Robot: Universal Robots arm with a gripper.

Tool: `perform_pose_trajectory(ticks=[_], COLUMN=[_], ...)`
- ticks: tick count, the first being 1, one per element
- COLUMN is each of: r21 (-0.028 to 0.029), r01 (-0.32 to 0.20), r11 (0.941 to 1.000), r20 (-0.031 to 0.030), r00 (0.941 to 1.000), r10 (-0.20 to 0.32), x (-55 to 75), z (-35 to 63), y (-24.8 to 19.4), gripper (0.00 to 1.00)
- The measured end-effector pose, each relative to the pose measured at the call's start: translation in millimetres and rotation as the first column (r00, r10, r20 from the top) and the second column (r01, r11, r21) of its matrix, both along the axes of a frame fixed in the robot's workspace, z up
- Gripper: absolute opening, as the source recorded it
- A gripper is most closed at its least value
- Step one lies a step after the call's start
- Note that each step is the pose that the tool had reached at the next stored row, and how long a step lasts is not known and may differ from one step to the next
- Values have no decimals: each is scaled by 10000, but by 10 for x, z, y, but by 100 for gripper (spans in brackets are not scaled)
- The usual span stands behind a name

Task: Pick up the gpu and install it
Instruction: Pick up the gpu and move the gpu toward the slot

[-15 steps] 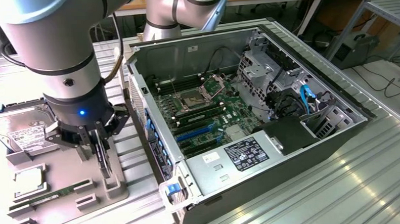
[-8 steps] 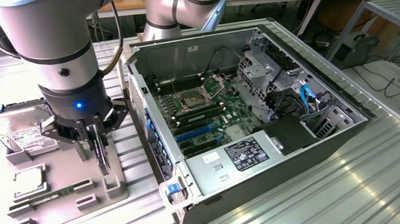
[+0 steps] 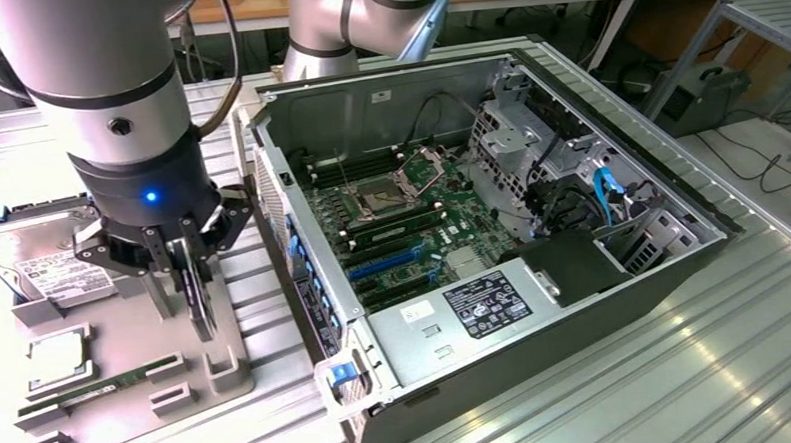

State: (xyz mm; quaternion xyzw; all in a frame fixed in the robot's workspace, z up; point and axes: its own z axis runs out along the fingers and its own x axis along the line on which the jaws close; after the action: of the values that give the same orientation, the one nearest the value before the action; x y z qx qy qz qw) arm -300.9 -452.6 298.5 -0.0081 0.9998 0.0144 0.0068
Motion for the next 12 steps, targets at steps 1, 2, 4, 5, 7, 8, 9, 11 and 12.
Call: perform_pose_trajectory(ticks=[1, 2, 4, 5, 7, 8, 9, 11, 12], r21=[-3, -6, -6, -8, -8, -8, -7, -8, -8], r01=[0, 0, 1, 0, 1, 0, 1, 1, 0], r11=[10000, 10000, 10000, 10000, 10000, 10000, 10000, 10000, 10000], r20=[0, 0, 2, 1, 0, 0, 1, 0, 0], r00=[10000, 10000, 10000, 10000, 10000, 10000, 10000, 10000, 10000], r10=[0, 0, -1, 0, -1, 0, -1, -1, 0], x=[0, 0, 0, 0, 0, 0, 0, 0, 0], z=[13, 24, 28, 29, 60, 103, 155, 213, 274], y=[0, 0, 0, 0, 0, 0, 0, 0, 0], gripper=[27, 27, 27, 27, 27, 27, 27, 27, 27])
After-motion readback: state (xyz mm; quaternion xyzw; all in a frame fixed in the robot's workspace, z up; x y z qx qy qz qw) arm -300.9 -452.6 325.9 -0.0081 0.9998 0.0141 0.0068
